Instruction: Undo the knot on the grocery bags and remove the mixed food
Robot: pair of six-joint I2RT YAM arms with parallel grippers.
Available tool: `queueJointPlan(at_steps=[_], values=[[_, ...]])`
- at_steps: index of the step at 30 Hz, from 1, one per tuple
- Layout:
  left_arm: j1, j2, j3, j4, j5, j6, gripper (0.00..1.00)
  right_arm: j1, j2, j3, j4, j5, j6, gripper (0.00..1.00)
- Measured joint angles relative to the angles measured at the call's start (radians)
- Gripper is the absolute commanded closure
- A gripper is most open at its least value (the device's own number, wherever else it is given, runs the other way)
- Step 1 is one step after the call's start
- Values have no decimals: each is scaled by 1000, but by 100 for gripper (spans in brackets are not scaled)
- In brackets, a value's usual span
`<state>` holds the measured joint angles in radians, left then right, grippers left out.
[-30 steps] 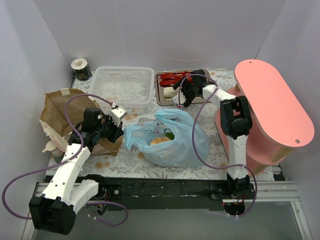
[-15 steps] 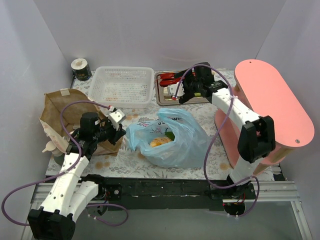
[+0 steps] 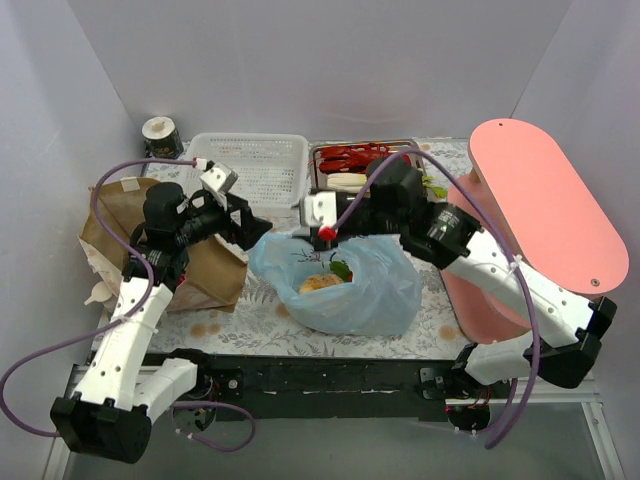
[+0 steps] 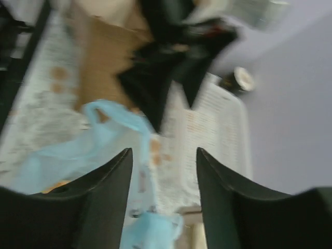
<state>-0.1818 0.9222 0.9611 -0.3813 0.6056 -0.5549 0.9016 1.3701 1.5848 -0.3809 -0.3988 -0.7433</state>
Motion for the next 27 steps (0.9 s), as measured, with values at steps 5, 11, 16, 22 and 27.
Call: queueJointPlan(at_steps=[5, 11, 16, 22, 27], values=[[-6, 145, 65, 53, 133, -40, 13, 124, -75, -218, -58, -47, 42, 57], [-45, 309, 65, 23, 198, -2, 10, 129, -88, -514, -32, 80, 85, 53], [-133, 327, 65, -21, 239, 51, 9, 129, -145, -673, -20, 154, 106, 52], [-249, 345, 65, -63, 239, 124, 11, 129, -230, -706, -11, 161, 116, 52], [-285, 396, 86, -102, 216, 181, 35, 129, -247, -720, -10, 170, 111, 50]])
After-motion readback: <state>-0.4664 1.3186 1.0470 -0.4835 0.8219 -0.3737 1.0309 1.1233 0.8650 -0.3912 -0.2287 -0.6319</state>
